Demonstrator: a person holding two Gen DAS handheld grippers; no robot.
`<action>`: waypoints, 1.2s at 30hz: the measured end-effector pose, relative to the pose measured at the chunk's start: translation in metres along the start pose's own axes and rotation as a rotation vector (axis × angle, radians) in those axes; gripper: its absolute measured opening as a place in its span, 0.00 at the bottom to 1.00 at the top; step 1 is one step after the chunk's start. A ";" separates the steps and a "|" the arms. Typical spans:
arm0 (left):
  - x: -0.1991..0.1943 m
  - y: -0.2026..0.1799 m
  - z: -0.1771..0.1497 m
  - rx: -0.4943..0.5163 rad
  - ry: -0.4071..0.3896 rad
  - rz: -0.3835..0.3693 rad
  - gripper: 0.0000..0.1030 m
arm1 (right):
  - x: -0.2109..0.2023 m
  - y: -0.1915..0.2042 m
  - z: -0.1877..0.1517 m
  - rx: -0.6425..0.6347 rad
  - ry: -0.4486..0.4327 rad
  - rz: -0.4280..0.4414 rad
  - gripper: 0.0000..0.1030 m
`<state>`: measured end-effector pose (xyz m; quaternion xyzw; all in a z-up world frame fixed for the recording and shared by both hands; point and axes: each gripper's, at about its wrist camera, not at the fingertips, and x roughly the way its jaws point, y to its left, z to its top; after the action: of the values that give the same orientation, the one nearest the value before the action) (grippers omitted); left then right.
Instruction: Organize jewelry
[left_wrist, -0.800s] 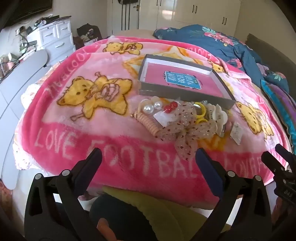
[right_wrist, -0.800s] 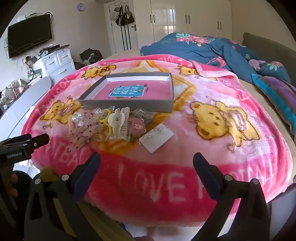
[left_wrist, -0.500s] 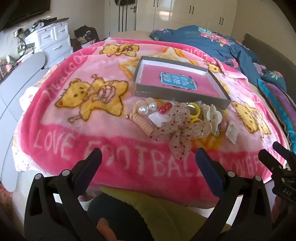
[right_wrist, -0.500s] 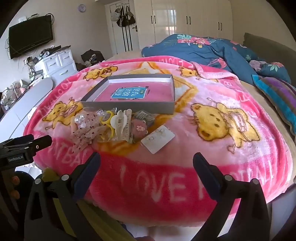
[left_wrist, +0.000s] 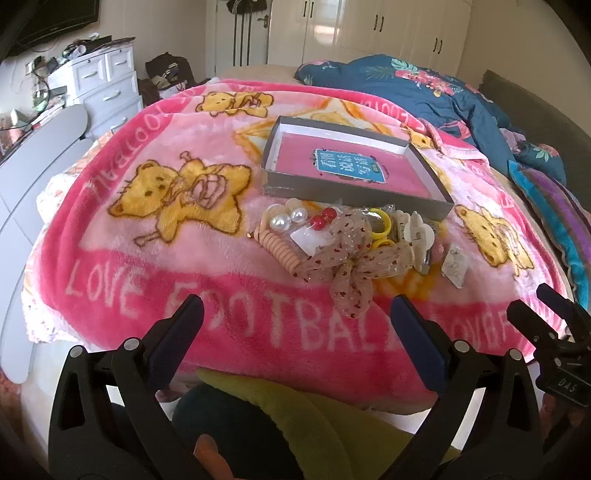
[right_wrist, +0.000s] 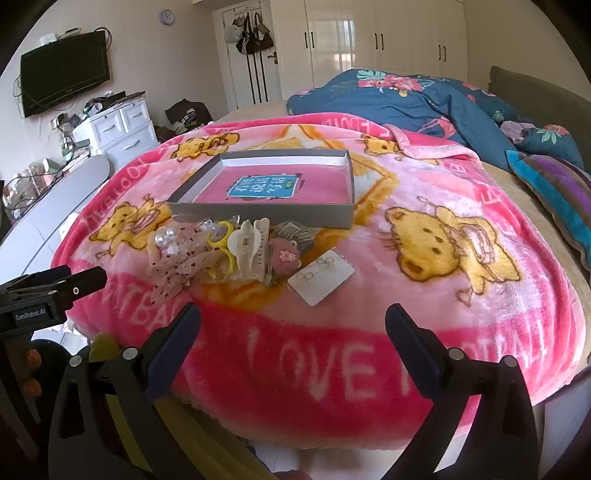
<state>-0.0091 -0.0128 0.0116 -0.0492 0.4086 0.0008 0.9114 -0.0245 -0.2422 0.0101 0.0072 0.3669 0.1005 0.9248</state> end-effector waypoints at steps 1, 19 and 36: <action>0.000 0.000 0.000 0.000 0.000 0.000 0.92 | -0.001 0.000 0.000 0.000 -0.003 0.002 0.96; -0.001 -0.001 0.002 0.000 -0.003 -0.004 0.92 | -0.004 0.004 0.001 -0.002 -0.006 0.005 0.96; -0.006 -0.004 0.004 0.001 -0.007 -0.007 0.92 | -0.005 0.005 0.001 -0.006 -0.003 0.013 0.96</action>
<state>-0.0100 -0.0160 0.0188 -0.0502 0.4052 -0.0024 0.9129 -0.0285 -0.2380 0.0144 0.0071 0.3651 0.1077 0.9247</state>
